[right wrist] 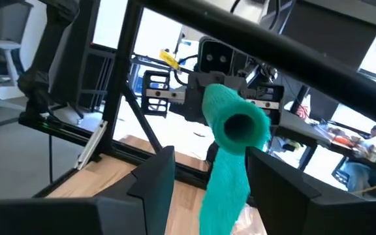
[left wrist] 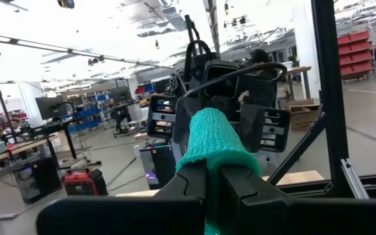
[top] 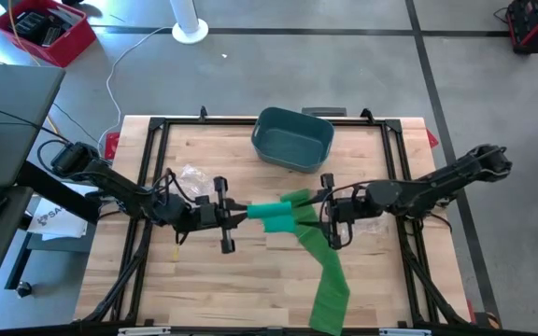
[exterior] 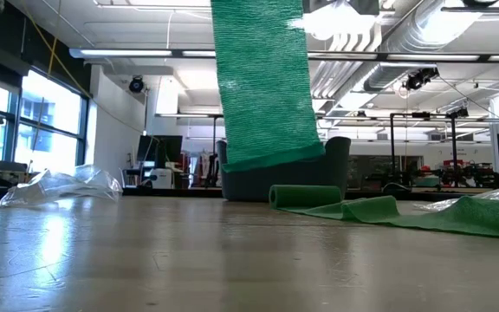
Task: Roll bandage
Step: Roll the light green bandage
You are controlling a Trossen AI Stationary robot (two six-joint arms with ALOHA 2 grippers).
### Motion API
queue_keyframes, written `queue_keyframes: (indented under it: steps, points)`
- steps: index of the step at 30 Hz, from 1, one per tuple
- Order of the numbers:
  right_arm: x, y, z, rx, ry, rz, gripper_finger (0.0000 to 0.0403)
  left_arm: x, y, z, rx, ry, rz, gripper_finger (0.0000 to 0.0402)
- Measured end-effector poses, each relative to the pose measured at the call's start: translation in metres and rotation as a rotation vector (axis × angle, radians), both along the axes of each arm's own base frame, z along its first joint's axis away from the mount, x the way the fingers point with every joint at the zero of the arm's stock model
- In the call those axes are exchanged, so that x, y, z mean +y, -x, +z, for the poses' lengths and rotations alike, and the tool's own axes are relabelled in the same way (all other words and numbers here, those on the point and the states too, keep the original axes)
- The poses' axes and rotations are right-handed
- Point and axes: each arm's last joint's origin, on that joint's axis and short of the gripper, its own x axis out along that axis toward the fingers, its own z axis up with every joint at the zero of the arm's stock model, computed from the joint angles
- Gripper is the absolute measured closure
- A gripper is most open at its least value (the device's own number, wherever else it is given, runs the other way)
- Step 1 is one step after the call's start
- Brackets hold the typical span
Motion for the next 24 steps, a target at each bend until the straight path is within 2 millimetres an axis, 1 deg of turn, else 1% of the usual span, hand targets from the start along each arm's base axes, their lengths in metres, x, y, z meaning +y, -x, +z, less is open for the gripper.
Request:
queue_keyframes:
  steps: [7, 20, 24]
  points:
    - [0.004, -0.012, -0.009, -0.035, 0.024, -0.001, 0.0222, 0.001, -0.001, -0.001, 0.005, 0.001, -0.019, 0.0401]
    - [0.005, -0.012, -0.007, -0.059, 0.017, -0.01, 0.0222, 0.0, -0.001, -0.003, 0.028, 0.004, -0.021, 0.0401]
    - [0.006, -0.012, -0.007, -0.053, -0.01, 0.018, 0.0222, 0.0, -0.001, -0.003, 0.028, 0.006, -0.021, 0.0401]
